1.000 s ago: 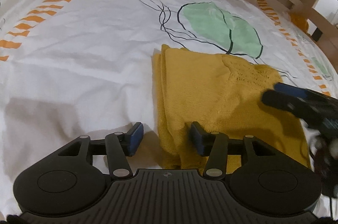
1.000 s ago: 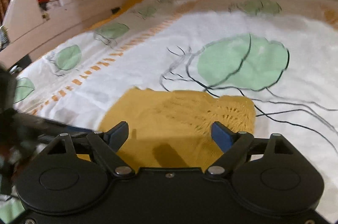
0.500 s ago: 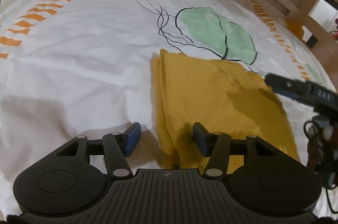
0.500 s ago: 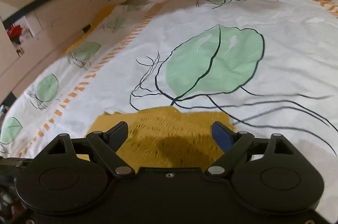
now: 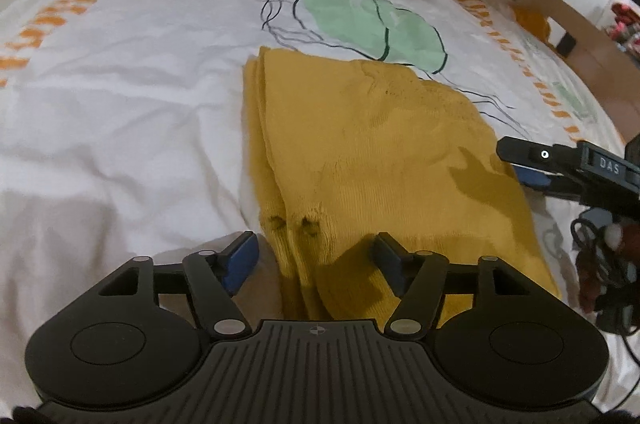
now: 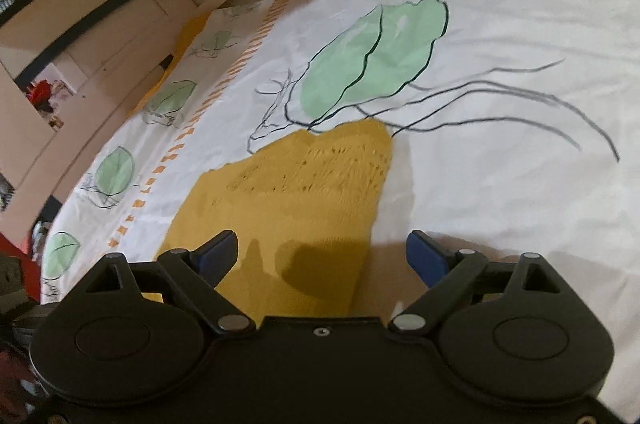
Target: Fold small clothes
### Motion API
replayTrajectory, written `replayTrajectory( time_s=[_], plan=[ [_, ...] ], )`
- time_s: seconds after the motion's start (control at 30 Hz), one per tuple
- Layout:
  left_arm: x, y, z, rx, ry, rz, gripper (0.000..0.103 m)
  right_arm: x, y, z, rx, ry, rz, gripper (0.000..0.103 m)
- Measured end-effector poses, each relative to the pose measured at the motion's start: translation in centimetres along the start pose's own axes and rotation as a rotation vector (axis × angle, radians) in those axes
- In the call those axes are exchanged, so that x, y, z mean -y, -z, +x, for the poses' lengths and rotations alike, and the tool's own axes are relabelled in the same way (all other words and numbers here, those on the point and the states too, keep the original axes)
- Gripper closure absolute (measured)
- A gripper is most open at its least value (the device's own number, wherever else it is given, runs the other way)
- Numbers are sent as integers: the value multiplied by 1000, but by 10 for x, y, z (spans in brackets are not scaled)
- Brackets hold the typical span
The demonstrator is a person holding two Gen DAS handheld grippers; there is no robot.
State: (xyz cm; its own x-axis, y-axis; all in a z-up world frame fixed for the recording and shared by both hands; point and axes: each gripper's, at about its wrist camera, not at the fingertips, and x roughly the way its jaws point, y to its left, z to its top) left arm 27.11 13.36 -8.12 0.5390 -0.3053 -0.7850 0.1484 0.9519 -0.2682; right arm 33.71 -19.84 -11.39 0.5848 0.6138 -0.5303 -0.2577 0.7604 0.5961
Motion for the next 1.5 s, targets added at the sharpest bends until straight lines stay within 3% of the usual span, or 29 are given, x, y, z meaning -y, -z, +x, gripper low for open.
replayTrajectory(
  time_s=[0.2,0.37,0.47,0.57,0.63,0.8,0.83,0.97,1.0,1.03,1.07,1.2,1.37,1.5],
  plan=[
    [-11,12,-6,-4,34,-92,35,6,-2,12,-11,-65,21,8],
    [-11,8,0,-20,67,-144,27,4,-6,27,-14,-112,-2,3],
    [-5,8,4,-24,93,-134,26,2,-8,36,-15,-128,-9,2],
    [2,7,13,-47,174,-143,24,0,-10,42,-17,-139,-21,0],
    [8,7,17,-42,171,-131,18,0,-12,45,-20,-144,-24,0],
    [17,12,16,-29,174,-86,19,2,-14,48,-20,-168,-16,0],
    [15,13,15,-26,176,-83,26,3,-13,47,-18,-177,-15,0],
    [1,14,11,-33,166,-123,80,7,-11,40,-20,-187,-6,8],
    [-5,13,12,-49,216,-161,86,7,-11,39,-21,-167,3,25],
    [-10,11,14,-62,252,-193,87,8,-12,38,-30,-135,14,56],
    [-11,11,15,-70,271,-214,87,10,-12,37,-48,-109,32,60],
    [-2,13,11,-83,267,-198,87,5,-11,20,-36,-90,59,62],
    [3,28,1,-128,353,-258,88,-5,-5,-12,-52,-52,57,63],
    [22,46,-6,-175,391,-242,88,-6,9,-44,-71,-16,56,63]
  ],
)
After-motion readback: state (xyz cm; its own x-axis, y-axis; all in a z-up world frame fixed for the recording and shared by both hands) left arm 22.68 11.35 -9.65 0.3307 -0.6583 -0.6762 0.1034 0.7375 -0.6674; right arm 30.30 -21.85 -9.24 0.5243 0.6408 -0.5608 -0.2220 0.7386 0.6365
